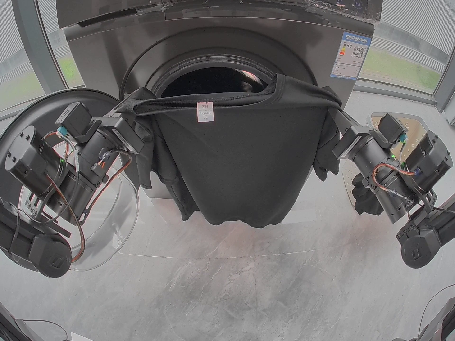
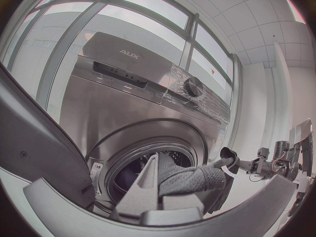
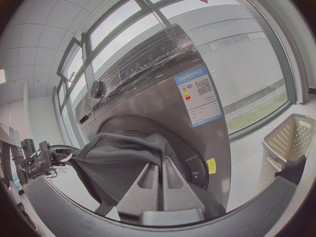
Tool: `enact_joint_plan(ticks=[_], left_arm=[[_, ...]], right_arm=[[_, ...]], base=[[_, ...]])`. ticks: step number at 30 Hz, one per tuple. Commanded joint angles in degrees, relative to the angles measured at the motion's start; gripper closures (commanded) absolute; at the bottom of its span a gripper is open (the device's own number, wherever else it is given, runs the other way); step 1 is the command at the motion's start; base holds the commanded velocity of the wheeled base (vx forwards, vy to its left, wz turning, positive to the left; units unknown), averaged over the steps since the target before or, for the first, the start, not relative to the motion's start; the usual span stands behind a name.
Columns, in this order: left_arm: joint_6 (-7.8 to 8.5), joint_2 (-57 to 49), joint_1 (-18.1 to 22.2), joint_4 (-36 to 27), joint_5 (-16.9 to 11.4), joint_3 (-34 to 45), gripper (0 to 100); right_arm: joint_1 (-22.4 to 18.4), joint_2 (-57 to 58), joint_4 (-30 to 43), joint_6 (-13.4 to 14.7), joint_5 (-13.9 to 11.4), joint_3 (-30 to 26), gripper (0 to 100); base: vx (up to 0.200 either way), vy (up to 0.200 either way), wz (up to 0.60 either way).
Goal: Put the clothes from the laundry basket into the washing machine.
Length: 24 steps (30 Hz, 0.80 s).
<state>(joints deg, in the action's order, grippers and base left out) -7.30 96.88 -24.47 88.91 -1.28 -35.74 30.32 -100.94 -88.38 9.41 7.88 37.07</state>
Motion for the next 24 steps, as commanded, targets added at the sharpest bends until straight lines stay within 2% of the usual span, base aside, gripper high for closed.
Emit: enact_joint_plan(ticks=[1, 9, 12, 17, 21, 24], left_arm=[[0.01, 0.0, -0.1, 0.0, 0.0, 0.1, 100], [0.27, 0.6, -1.5, 0.0, 0.0, 0.1, 100], [0.53, 0.9, -2.6, 0.0, -1.3, -0.1, 100], [0.71, 4.0, -4.9, 0.0, -5.0, -1.3, 100], [0.8, 6.6, -6.8, 0.1, -5.2, -2.0, 100], [1.59, 7.4, -6.8, 0.1, -5.0, -2.3, 100]], right_arm=[[0.0, 0.3, 0.0, 0.0, 0.0, -0.1, 100], [0.6, 0.2, 0.0, 0.2, 0.1, 0.0, 100], [0.7, 0.0, 0.0, 0.3, 0.2, -0.1, 100], [1.6, -1.4, 0.0, 1.0, 0.4, -0.9, 100], [2.9, -6.4, 0.0, 1.8, -0.1, -1.8, 100], [2.7, -11.4, 0.0, 1.1, -0.2, -1.5, 100]], base=[[0.0, 0.0, 0.0], [0.0, 0.0, 0.0], [0.0, 0.0, 0.0], [0.0, 0.0, 0.0], [0.0, 0.0, 0.0], [0.0, 0.0, 0.0]])
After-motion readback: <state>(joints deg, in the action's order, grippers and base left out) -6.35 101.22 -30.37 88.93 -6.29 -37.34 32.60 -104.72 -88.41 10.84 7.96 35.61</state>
